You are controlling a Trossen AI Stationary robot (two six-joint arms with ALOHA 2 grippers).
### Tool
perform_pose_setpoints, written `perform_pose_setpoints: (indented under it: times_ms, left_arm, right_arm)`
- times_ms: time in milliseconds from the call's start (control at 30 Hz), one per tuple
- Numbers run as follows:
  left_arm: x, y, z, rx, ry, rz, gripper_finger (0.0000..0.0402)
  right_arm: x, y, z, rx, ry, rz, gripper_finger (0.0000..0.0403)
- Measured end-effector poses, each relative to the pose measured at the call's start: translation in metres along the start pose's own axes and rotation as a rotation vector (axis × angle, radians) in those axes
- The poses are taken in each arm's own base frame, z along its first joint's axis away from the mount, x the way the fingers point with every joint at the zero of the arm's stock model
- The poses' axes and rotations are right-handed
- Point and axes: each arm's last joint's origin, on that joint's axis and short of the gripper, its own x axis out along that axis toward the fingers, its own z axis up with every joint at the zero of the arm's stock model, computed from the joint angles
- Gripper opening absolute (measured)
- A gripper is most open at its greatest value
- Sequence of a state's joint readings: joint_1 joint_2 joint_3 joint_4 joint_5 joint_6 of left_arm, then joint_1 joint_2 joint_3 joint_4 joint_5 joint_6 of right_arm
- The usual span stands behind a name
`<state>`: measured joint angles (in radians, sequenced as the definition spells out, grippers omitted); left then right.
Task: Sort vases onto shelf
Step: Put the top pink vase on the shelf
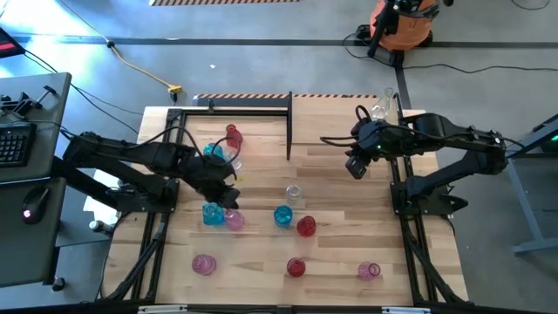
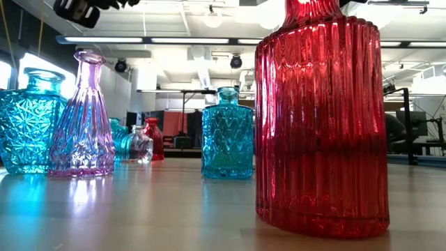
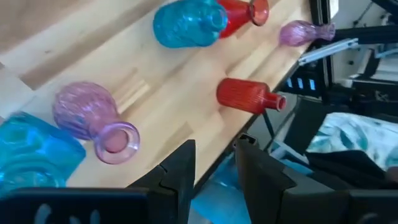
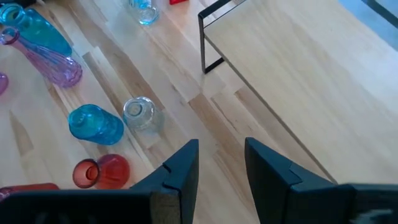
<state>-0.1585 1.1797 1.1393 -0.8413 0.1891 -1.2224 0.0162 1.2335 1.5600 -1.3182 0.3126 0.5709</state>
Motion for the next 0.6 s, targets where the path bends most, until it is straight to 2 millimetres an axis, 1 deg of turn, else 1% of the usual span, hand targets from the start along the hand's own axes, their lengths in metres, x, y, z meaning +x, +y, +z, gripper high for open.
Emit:
perform_pose_setpoints:
  times_ms: [233,400,600]
  left_arm:
    - [0.000,0.006,0.000,0.029,-0.028,0.071,0.0106]
    - [-0.001,0.012,-0.003,0.047,-0.005,0.140,0.0106]
    - [-0.001,0.014,-0.002,0.053,-0.027,0.166,0.0106]
  right_arm:
    - [0.000,0.000,0.000,0.003,-0.010,-0.015,0.0110]
    - [0.000,-0.001,0.000,0.032,-0.012,-0.018,0.0110]
    - [0.000,-0.001,0.001,0.035,-0.017,-0.021,0.0110]
